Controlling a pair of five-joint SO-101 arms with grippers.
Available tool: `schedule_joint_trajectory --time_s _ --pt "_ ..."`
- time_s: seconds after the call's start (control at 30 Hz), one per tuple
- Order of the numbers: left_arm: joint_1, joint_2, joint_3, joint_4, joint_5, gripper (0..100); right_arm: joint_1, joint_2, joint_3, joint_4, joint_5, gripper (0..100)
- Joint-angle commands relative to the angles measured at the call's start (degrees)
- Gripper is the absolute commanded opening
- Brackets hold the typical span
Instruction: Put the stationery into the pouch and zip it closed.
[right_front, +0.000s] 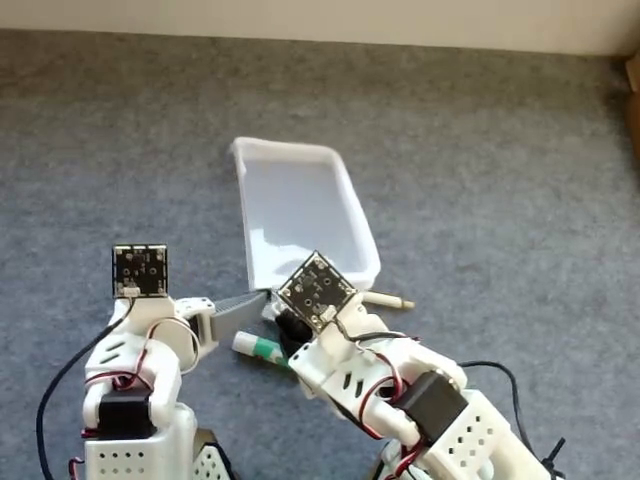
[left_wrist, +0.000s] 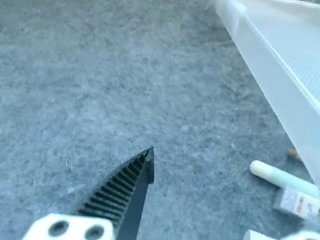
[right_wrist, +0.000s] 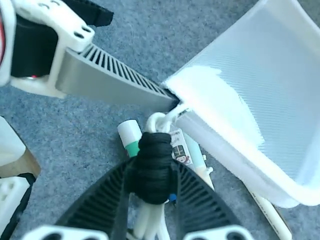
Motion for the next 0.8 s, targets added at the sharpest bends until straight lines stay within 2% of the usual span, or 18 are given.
schedule_joint_trajectory --time_s 0.0,0.27,0.5,0.77 --pt "-0.75 -0.57 0.57 -4.92 0.53 45 0.48 -1.54 -0.75 -1.45 0.18 0.4" --pt "-0.92 -0.57 0.31 -6.15 0.26 28 0.84 -1.54 -0.75 -1.45 0.18 0.4" --pt "-2.15 -0.57 0.13 -6.33 0.26 23 1.36 -1.89 -0.75 -1.45 0.18 0.4" --pt "-5.14 -0.57 -1.27 -6.07 0.35 14 8.31 -1.98 -1.27 -1.45 0.18 0.4"
